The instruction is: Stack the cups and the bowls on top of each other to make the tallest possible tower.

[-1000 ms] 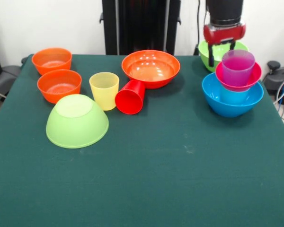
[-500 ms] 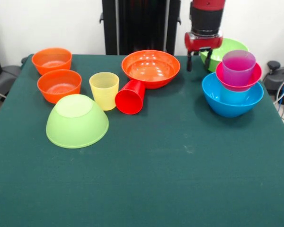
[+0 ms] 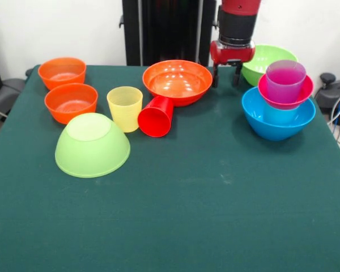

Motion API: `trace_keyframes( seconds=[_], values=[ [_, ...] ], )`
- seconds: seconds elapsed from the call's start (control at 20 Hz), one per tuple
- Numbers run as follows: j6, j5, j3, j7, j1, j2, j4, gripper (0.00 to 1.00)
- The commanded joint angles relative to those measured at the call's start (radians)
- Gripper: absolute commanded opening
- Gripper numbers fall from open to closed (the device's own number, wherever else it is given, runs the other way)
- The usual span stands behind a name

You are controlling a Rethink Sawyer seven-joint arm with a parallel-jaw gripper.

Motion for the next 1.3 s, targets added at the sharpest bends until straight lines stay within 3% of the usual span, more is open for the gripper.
trace_keyframes(
  seconds=[0.05,0.15,0.2,0.65,1.3],
  values=[
    [0.094,0.066,0.022,0.096,0.024,-0.016,-0.125,1.0],
    [0.117,0.075,0.03,0.098,0.023,-0.021,-0.127,1.0],
    [0.126,0.075,0.032,0.096,0.02,-0.022,-0.128,0.0],
    [0.138,0.104,0.026,0.1,0.03,-0.02,-0.124,0.0],
    [0.124,0.087,0.039,0.089,0.007,-0.018,-0.13,0.0]
  ],
)
